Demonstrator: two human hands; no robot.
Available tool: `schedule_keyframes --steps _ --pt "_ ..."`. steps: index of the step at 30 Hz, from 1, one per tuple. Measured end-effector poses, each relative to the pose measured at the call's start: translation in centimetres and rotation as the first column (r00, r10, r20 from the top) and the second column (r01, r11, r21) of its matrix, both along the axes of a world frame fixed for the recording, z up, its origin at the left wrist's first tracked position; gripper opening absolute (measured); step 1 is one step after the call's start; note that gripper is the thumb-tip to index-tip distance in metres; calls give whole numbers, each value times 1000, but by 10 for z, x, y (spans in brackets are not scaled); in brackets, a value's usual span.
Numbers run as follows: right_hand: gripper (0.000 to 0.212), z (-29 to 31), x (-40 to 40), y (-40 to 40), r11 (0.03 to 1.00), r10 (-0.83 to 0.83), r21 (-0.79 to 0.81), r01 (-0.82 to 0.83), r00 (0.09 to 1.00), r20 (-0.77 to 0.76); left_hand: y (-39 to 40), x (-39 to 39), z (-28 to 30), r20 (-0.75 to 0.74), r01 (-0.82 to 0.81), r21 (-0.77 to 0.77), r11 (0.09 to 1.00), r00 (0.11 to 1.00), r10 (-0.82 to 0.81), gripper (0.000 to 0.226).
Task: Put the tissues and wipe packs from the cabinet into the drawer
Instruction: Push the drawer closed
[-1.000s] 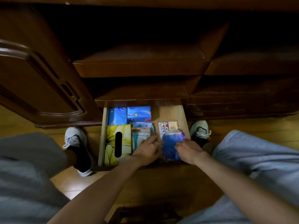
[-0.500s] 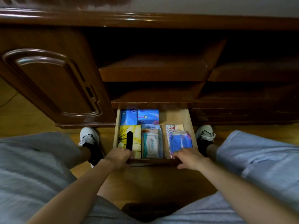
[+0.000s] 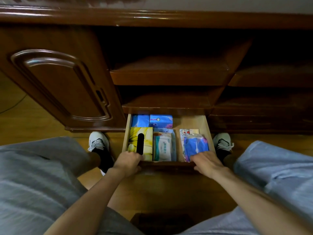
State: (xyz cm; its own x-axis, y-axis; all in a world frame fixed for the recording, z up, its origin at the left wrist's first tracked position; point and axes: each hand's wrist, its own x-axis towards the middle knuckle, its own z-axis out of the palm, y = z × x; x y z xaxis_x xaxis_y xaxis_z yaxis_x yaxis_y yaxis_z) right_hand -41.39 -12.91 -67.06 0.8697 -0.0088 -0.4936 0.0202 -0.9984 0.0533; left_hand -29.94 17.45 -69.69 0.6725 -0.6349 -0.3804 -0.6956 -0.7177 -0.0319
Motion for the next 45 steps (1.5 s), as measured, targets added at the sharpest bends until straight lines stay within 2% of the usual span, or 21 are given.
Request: schedule_keyframes --steps 2,6,9,14,19,21,23,24,25,26,27,28,29,30,31,32,34,36,39,43,45 --pt "18 3 4 -4 1000 -13 19 12 999 44 0 6 2 24 -6 -12 1000 1000 7 32" --pt "27 -6 8 0 999 -31 10 30 999 22 -3 6 -4 6 -61 -7 998 998 61 33" --pt "28 -13 13 -3 997 -75 34 74 997 22 -6 9 -10 5 -95 -15 995 995 95 39" --pt "29 -26 18 1 998 -68 8 67 998 19 -5 9 -20 -27 -213 -75 974 977 211 36" --pt "40 -39 6 0 981 -176 99 165 979 107 -8 7 -25 18 -245 -86 966 969 247 38" --pt "39 -45 2 2 969 -219 155 192 958 186 -9 -2 -27 69 -308 -148 940 945 321 49" --pt "49 -50 -1 5 926 -362 231 298 876 320 -7 -15 -29 80 -484 -275 830 849 522 75" --pt "61 -52 -3 8 854 -515 305 421 766 385 -6 -23 -30 14 -620 -336 710 750 661 97" --pt "76 -54 -4 11 709 -705 421 565 582 406 -7 -30 -31 -107 -749 -371 549 622 776 119" --pt "88 -58 -5 13 485 -874 559 673 340 348 -9 -36 -33 -257 -844 -388 370 484 836 136" --pt "95 -63 -7 16 221 -972 672 707 103 211 -12 -41 -37 -413 -902 -385 196 359 837 145" --pt "97 -69 -9 19 -37 -996 730 683 -87 31 -16 -44 -42 -556 -928 -369 49 263 789 149" --pt "95 -73 -8 22 -267 -961 735 623 -224 -160 -19 -44 -47 -663 -936 -348 -57 203 720 148" --pt "91 -77 -5 24 -456 -890 699 551 -300 -344 -22 -43 -51 -729 -936 -327 -129 164 664 146" --pt "85 -79 -3 25 -591 -806 644 485 -318 -500 -22 -40 -56 -765 -935 -303 -184 124 632 142" --pt "79 -80 0 26 -670 -737 601 436 -294 -609 -21 -38 -58 -784 -933 -279 -229 83 615 139" --pt "68 -83 2 27 -722 -675 568 395 -221 -704 -20 -35 -62 -805 -923 -245 -295 24 593 136" --pt "58 -84 4 26 -755 -636 551 355 -193 -747 -17 -34 -67 -816 -920 -249 -304 30 577 136" --pt "45 -85 10 24 -772 -621 547 324 -204 -757 -15 -29 -70 -824 -916 -260 -307 44 565 132" --pt "47 -85 15 27 -762 -635 553 337 -223 -740 -14 -26 -67 -813 -909 -287 -301 65 579 126" --pt "50 -85 20 26 -752 -650 566 339 -236 -722 -16 -24 -62 -802 -909 -317 -272 104 588 124"
